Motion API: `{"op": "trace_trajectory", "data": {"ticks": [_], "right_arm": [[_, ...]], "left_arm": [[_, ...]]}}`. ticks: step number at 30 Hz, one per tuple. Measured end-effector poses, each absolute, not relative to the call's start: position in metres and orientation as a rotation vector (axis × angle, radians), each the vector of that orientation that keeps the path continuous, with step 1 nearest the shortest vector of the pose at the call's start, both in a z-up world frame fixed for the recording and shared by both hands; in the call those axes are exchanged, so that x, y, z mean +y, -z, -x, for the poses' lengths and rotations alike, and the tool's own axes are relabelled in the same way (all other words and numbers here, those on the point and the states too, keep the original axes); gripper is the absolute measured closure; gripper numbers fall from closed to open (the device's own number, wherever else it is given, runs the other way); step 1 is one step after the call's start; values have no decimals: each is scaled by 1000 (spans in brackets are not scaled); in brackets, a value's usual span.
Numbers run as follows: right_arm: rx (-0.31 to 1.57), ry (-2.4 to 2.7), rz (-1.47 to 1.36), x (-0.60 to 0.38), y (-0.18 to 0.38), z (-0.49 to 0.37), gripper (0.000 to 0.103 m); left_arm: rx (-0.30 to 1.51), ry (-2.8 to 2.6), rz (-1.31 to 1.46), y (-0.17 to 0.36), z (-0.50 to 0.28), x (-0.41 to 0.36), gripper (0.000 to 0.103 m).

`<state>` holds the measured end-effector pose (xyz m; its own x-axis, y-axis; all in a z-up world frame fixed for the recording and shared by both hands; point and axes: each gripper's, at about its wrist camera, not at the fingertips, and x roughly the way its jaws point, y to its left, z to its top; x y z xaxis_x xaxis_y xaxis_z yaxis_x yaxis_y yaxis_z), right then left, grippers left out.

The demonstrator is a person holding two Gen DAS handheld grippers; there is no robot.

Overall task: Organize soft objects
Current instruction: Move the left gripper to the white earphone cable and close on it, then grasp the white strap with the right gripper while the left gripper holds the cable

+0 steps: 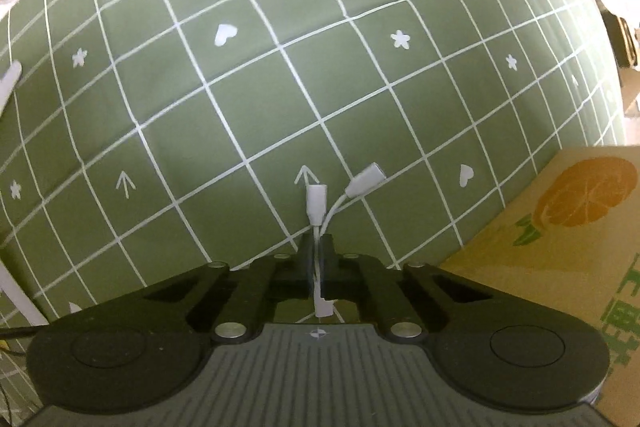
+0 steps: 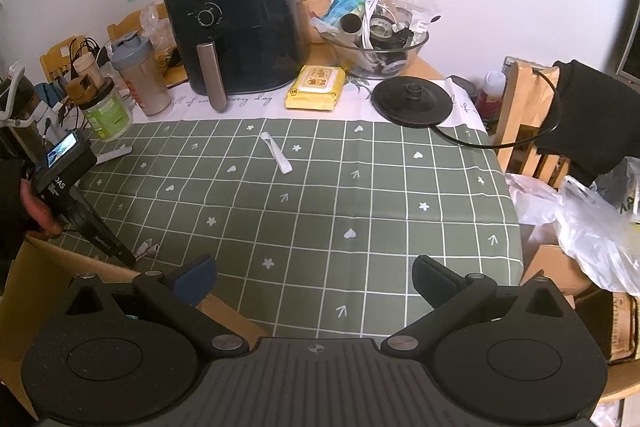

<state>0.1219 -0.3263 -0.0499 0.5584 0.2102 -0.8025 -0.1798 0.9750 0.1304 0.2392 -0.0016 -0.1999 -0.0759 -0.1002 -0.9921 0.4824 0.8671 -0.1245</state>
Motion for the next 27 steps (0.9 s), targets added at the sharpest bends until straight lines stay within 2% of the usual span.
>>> {"op": "trace_trajectory", "data": {"ticks": [12,18,23,24,27], "right_arm": [[940,-235,-23,-331,48,-122,0],[933,-234,-26,-338,51,-128,0],[926,-248,-35,-341,54,-139,0],[925,-254,-31,-341,54,-142,0],[921,-282,-16,-338,58,-152,0]], "left_arm": [[1421,410,-432,187,-240,-5,98],[1422,410,-427,194,-239,-5,84],[1400,396,-422,194,-235,-5,85],[1396,381,-416,195,-228,-4,96],[1391,356,-393,195,-224,5,98]]}}
